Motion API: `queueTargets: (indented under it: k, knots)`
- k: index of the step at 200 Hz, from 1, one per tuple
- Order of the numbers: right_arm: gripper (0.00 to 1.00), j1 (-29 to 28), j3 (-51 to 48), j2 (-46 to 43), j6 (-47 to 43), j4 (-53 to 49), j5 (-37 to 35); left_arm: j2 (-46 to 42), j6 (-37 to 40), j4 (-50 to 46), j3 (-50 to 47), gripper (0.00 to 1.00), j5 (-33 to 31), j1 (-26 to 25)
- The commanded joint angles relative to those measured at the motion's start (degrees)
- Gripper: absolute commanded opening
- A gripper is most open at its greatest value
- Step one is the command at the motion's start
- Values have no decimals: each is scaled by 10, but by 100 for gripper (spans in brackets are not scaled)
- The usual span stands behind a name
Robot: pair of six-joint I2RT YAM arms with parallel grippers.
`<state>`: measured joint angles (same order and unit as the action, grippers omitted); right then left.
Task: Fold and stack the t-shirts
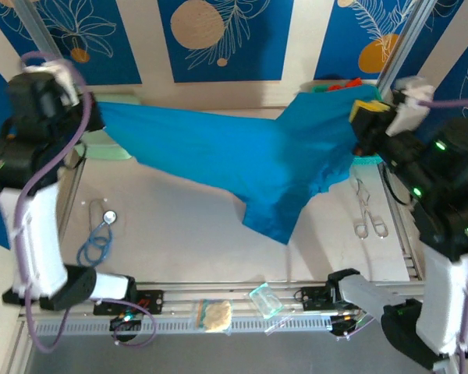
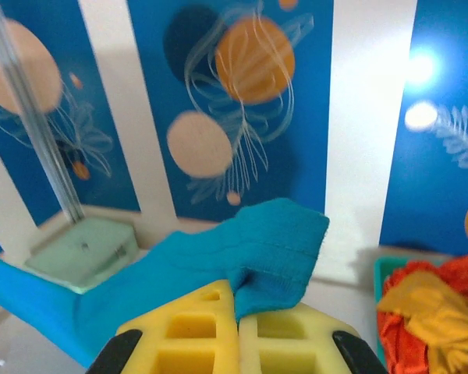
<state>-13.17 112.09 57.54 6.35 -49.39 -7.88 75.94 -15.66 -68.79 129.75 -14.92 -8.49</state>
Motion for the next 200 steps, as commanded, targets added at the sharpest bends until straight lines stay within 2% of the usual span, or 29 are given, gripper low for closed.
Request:
queueTargets:
  k: [1, 53, 83, 100, 145, 173, 200]
  knots:
    - [0, -2, 57, -36, -16, -25, 19, -83, 0, -19, 18, 0, -68, 6]
    - [0, -13, 219, -63, 10, -57, 54, -246, 48, 32, 23, 0, -128, 2]
    - [0, -31, 319, -34, 9, -76, 41, -279, 77, 54, 35, 0, -162, -12]
    - [0, -45, 336, -22, -4, -72, 22, -279, 93, 63, 43, 0, -172, -22]
    - [0, -112, 258, 9, -69, -36, -67, -249, 117, 91, 8, 0, -162, -33]
    - [0, -135, 130, 34, -125, 18, -126, -243, 114, 148, -104, 0, -141, -33]
    - [0, -113, 13, 94, -166, 81, -150, -230, 105, 231, -248, 0, -114, -33]
